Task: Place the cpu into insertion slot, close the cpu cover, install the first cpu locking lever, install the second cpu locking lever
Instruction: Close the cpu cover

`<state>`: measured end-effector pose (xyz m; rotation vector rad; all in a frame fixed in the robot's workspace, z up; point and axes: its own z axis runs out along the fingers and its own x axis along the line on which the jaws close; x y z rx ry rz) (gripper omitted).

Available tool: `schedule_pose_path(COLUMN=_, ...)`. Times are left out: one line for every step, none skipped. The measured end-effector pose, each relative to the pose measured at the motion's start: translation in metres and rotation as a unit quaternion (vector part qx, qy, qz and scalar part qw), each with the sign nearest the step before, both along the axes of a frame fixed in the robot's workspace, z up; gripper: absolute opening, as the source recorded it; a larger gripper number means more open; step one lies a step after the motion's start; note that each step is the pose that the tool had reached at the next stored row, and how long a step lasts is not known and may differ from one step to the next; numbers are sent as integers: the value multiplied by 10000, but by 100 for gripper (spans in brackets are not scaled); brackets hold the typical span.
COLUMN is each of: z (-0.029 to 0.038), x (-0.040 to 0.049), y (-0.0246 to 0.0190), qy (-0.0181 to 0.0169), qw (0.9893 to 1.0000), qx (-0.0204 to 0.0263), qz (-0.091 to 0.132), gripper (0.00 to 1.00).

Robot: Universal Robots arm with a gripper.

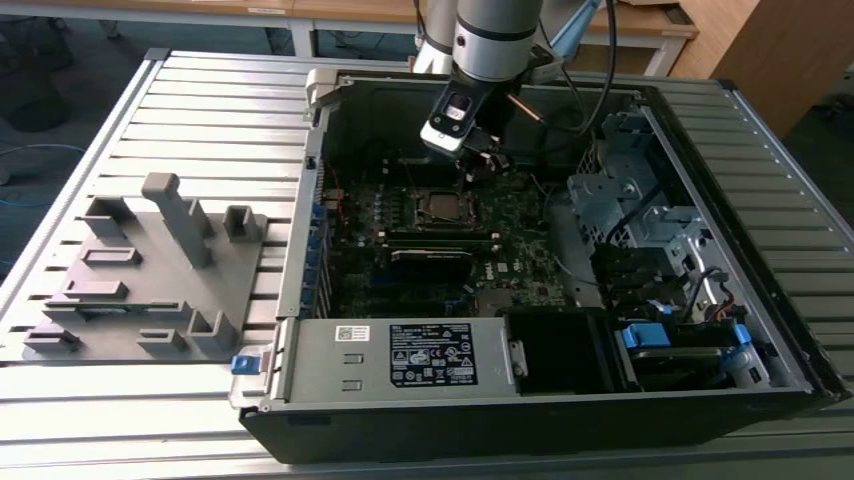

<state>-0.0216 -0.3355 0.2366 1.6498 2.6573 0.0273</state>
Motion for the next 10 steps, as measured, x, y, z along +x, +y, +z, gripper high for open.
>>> schedule_pose_path(z=0, x=0, y=0, qy=0, qw=10000, qx=0, qz=22, gripper=10)
schedule_pose_path(z=0, x=0, y=0, qy=0, qw=10000, qx=0, qz=58, gripper=10)
schedule_pose_path(z=0, x=0, y=0, qy=0, qw=10000, qx=0, qz=92, gripper=10)
schedule_pose_path(z=0, x=0, y=0, qy=0, qw=9999, qx=0, qz=118, gripper=10)
schedule_pose_path(z=0, x=0, y=0, qy=0, qw=9999, qx=0, qz=123, gripper=10)
schedule_pose_path(z=0, x=0, y=0, qy=0, qw=9999, qx=0, qz=124, gripper=10)
schedule_pose_path(z=0, x=0, y=0, qy=0, qw=9999, qx=0, qz=124, gripper=10)
schedule_pose_path(z=0, x=0, y=0, qy=0, qw=9999, qx=0, qz=125, gripper=10)
schedule_pose_path(z=0, x=0, y=0, qy=0, qw=9999, qx=0, qz=125, gripper=10)
schedule_pose_path(z=0, x=0, y=0, qy=0, qw=9999, qx=0, qz=125, gripper=10)
